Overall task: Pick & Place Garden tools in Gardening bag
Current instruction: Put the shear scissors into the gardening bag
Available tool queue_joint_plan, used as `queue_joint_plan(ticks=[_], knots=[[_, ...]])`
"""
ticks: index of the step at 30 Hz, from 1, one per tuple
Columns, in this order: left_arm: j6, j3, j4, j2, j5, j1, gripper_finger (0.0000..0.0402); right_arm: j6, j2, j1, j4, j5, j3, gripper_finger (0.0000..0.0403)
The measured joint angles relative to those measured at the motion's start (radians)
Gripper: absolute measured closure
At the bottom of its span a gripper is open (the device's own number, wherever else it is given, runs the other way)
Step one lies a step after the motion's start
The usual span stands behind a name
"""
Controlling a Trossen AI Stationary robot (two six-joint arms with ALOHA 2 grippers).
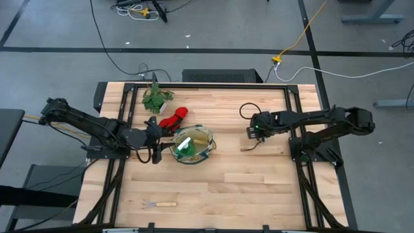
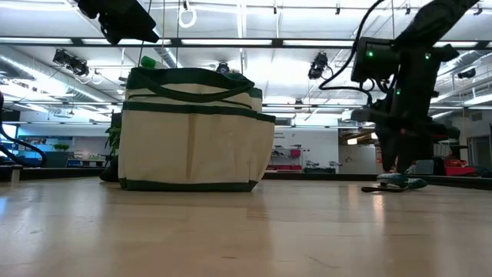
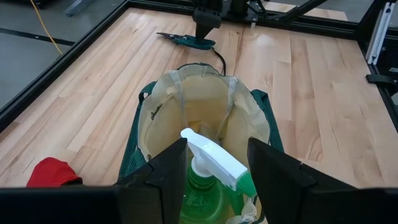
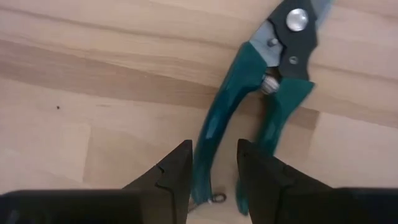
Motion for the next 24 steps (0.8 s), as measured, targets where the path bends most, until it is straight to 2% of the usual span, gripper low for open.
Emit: queue_joint_plan(ticks=[5, 24], knots=[[0.000, 0.000, 0.000, 0.000, 0.000, 0.000, 0.0228, -0.002, 0.000, -0.016, 0.112, -0.007, -0.058, 0.0277], [0.000, 0.000, 0.000, 0.000, 0.000, 0.000, 0.0228, -0.004, -0.002, -0.022, 0.215, 0.008, -0.145, 0.0277]])
